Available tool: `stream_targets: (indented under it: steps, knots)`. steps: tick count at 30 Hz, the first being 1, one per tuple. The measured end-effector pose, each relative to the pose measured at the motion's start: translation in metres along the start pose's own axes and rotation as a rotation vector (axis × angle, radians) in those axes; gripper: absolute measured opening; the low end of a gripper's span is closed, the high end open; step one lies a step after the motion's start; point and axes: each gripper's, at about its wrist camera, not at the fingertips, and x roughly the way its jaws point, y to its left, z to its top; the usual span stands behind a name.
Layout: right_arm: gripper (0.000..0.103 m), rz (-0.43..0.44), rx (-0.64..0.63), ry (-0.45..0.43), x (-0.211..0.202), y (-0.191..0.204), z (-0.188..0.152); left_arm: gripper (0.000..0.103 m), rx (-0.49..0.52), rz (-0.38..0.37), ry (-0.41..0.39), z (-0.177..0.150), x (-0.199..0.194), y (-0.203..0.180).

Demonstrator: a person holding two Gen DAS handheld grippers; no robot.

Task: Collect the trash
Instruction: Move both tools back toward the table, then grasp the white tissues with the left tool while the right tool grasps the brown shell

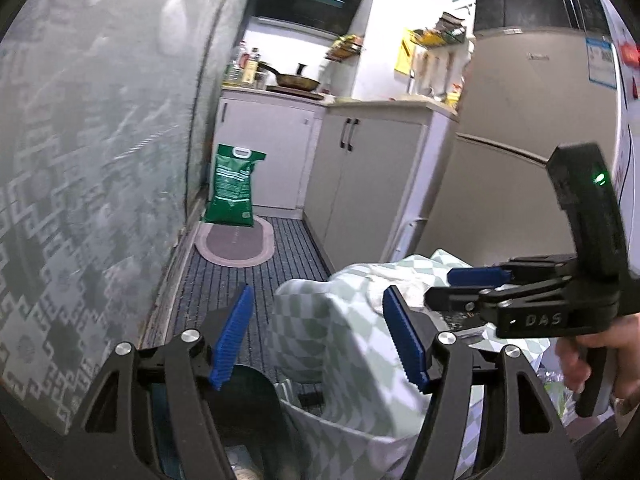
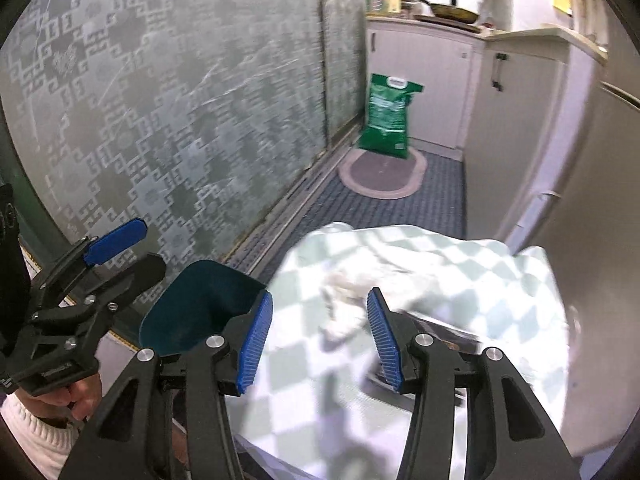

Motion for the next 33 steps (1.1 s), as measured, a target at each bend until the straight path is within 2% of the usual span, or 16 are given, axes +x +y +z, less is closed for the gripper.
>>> stream_targets:
  steps: [8, 14, 20, 25, 29, 33]
  knots:
    - [0.05, -0.034, 0.065, -0.031, -0.032, -0.044, -0.019, 0.067, 0.082, -0.016, 0.075, 0.003, 0.036, -0.038]
    - [0.05, -0.052, 0.107, -0.044, -0.051, -0.073, -0.033, 0.051, 0.095, -0.034, 0.164, 0.0, 0.062, -0.06]
    - [0.05, -0.064, 0.117, -0.045, -0.063, -0.089, -0.044, 0.05, 0.205, -0.012, 0.245, -0.016, 0.084, -0.09]
    - [0.05, -0.076, 0.132, -0.043, -0.068, -0.101, -0.052, 0.034, 0.219, 0.019, 0.286, -0.023, 0.097, -0.096]
    - [0.05, -0.1, 0.129, -0.033, -0.07, -0.108, -0.058, 0.028, 0.21, 0.02, 0.303, -0.026, 0.102, -0.096]
    - [0.05, -0.127, 0.124, -0.009, -0.067, -0.115, -0.067, 0.015, 0.217, 0.027, 0.323, -0.029, 0.107, -0.098]
